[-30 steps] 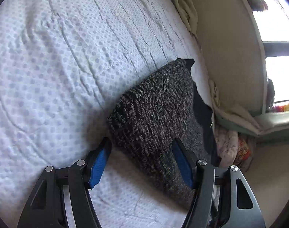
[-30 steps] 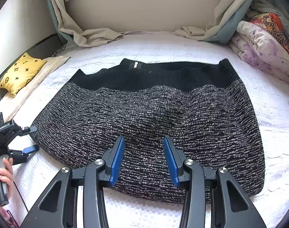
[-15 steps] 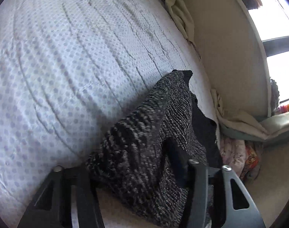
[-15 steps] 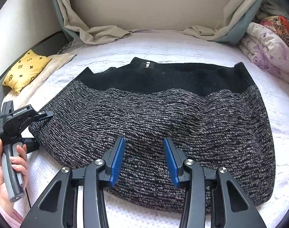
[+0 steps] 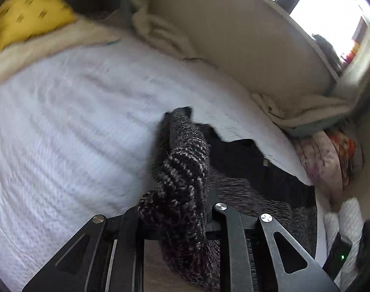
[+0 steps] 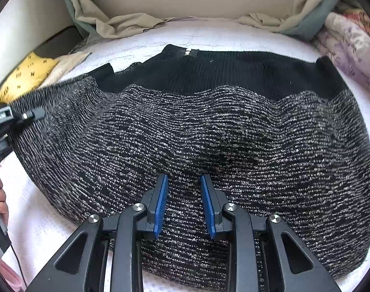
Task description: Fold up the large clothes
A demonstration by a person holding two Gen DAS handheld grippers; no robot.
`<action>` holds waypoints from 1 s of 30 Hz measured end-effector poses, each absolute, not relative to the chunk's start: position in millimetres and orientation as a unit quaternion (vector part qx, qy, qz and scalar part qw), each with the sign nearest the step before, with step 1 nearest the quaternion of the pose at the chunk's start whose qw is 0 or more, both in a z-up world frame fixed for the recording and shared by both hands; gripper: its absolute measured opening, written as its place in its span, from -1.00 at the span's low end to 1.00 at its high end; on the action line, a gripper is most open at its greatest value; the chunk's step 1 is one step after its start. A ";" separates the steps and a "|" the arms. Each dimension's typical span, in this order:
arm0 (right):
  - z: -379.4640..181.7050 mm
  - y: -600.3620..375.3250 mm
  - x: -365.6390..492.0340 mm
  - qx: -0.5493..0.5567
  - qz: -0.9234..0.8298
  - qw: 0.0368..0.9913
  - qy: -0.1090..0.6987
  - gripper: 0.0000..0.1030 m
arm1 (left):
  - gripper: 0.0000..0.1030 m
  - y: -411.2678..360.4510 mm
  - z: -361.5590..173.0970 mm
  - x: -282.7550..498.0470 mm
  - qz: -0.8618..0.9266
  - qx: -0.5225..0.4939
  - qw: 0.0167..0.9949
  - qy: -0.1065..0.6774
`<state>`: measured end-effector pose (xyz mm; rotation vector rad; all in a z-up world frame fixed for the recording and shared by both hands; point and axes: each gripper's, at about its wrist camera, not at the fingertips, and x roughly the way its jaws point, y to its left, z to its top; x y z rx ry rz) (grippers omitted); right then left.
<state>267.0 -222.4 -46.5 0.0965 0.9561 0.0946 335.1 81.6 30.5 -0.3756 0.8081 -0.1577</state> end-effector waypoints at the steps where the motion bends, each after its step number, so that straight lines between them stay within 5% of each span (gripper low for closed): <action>1: -44.5 -227.6 266.6 0.064 0.050 0.883 0.462 -0.54 | -0.56 69.2 41.3 336.3 -0.084 -0.166 0.904 0.385; 13: -2.7 -343.5 228.7 0.252 0.017 0.872 0.420 -0.56 | -0.61 -112.9 114.2 316.4 -0.179 0.002 0.931 0.317; 25: -5.2 -446.6 178.0 0.449 0.038 0.816 0.363 -0.51 | -0.61 -272.2 51.7 247.3 -0.285 0.127 0.892 0.328; 27: -13.6 -451.0 182.4 0.484 0.075 0.791 0.366 -0.12 | -0.61 -272.8 43.1 243.4 -0.286 0.126 0.890 0.331; 30: -30.9 -449.5 198.5 0.526 0.118 0.750 0.383 0.03 | -0.61 -254.1 44.9 248.9 -0.289 0.094 0.891 0.337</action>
